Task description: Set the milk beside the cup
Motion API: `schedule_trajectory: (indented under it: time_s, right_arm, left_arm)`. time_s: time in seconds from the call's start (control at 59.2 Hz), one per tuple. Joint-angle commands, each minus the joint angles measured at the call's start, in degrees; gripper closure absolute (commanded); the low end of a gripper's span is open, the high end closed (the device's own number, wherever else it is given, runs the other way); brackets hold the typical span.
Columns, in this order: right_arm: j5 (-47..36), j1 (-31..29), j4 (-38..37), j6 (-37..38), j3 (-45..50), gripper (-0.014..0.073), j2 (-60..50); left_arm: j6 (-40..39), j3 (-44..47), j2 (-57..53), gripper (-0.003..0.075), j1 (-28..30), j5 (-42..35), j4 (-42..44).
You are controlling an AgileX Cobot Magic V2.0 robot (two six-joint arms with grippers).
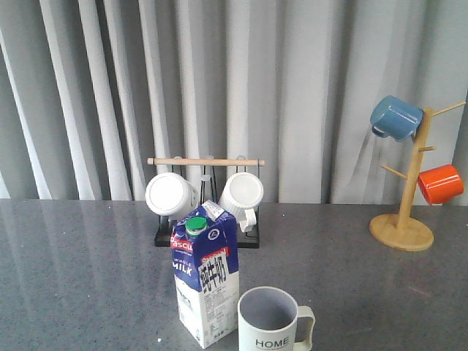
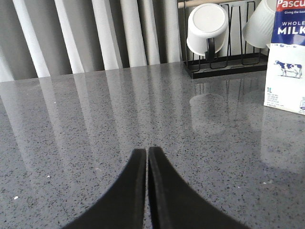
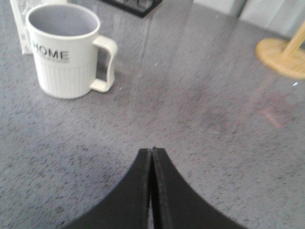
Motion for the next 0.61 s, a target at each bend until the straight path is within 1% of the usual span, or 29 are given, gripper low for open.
schedule_trajectory:
  time_s: [0.0, 0.101, 0.152, 0.219, 0.304, 0.388, 0.591]
  right_arm:
    - [-9.4, -4.1, -1.0, 0.2, 2.9, 0.0598, -4.6]
    - [-17.3, -9.3, -0.4, 1.3, 10.1, 0.0598, -11.9]
    - [-20.0, -11.9, -0.4, 1.9, 13.1, 0.0598, -15.1]
    - [-21.8, -15.9, -0.4, 3.7, 16.8, 0.0598, -19.5]
    - [-22.0, -19.5, -0.2, 4.6, 19.3, 0.0598, -23.7]
    - [-22.1, -21.5, -0.2, 4.6, 20.9, 0.0598, -26.8]
    - [-19.4, -21.8, -0.3, 4.1, 21.5, 0.0598, -29.6]
  left_arm:
    - [-0.6, -1.6, -0.6, 0.0727, -0.1, -3.9, -0.1]
    - [-0.6, -1.6, -0.6, 0.0727, -0.1, -3.9, -0.1]
    - [-0.6, -1.6, -0.6, 0.0727, -0.1, -3.9, -0.1]
    - [-0.6, -1.6, -0.6, 0.0727, -0.1, -3.9, -0.1]
    - [-0.6, -1.6, -0.6, 0.0727, -0.1, -3.9, -0.1]
    - [-0.6, -1.6, -0.6, 0.0727, -0.1, -3.9, -0.1]
    - [-0.6, -1.6, -0.6, 0.0727, -0.1, -3.9, -0.1]
